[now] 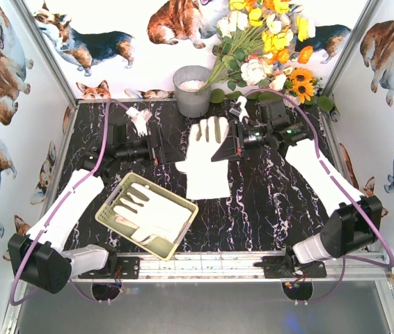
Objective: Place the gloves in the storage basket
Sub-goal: Pick up the glove from the center of the board, then place the glove in the bin.
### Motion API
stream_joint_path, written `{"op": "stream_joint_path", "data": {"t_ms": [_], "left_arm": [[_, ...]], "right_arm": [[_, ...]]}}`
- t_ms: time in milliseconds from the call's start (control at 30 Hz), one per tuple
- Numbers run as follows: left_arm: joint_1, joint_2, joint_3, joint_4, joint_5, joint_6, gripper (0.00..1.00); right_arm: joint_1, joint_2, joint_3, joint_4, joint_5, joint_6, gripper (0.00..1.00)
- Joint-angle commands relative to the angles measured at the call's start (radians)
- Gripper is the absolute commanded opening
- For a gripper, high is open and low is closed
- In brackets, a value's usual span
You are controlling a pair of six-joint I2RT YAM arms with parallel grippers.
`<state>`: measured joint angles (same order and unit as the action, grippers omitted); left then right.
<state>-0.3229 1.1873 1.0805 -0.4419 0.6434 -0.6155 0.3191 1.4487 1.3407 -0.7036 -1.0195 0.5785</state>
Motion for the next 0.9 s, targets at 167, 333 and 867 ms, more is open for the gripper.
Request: {"op": "stream_joint_path", "data": {"t_ms": [167, 333, 867], "left_arm": [[0.007, -0.01, -0.052, 0.37, 0.313, -0.214, 0.95], [0.008, -0.02, -0.083, 0.446, 0.394, -0.266, 0.96], [0.007, 0.048, -0.075, 0.606, 0.442, -0.352, 1.0]], "right_arm": [[0.057, -0.11, -0.05, 0.515, -0.205, 0.345, 0.0], [0.073, -0.107, -0.036, 0.549, -0.224, 0.371, 0.0], [0.096, -0.115, -0.039, 0.678, -0.281, 0.487, 0.0]]}}
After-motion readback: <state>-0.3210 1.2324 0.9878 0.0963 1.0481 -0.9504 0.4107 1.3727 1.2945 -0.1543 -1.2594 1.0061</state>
